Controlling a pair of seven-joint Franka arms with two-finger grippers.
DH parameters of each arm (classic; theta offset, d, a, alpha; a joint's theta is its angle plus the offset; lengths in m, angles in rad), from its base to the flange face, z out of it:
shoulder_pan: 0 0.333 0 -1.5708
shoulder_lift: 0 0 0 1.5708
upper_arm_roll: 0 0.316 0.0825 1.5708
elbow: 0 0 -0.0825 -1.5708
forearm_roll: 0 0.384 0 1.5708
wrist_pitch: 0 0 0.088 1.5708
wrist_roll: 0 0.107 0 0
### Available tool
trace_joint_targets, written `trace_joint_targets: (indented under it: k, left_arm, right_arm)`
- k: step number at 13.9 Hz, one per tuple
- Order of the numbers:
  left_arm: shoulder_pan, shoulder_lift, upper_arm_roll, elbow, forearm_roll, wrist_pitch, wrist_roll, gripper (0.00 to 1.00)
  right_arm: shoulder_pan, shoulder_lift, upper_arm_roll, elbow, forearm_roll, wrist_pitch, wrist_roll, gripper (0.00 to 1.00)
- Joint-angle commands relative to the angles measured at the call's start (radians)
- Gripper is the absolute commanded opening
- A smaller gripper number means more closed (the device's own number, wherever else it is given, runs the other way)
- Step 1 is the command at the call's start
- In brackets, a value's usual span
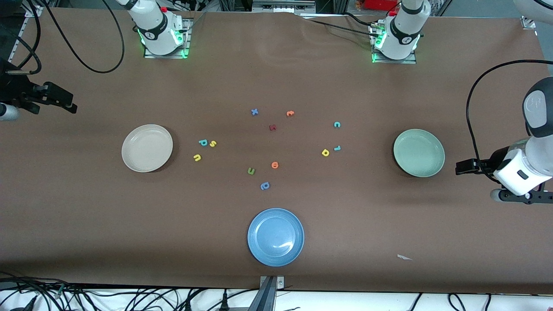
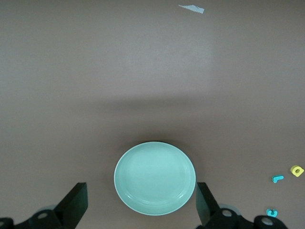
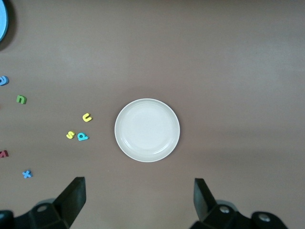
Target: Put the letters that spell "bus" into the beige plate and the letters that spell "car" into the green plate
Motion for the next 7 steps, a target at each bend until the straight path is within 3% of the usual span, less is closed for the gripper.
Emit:
trace_joint_targets:
  k: [1,7]
  left_arm:
    - [-0.001,-0.013,0.006,-0.014,-0.018,-0.006,0.028,1.00]
    - [-0.001,-0.008,0.008,-0.014,-0.020,-0.006,0.028,1.00]
  right_arm:
    - [-0.013,-0.009,0.011,-0.013,-0.016,0.015,0.003,1.00]
    - [-0.012,-0.009,0.013,-0.010,-0.026,0.013,-0.001,1.00]
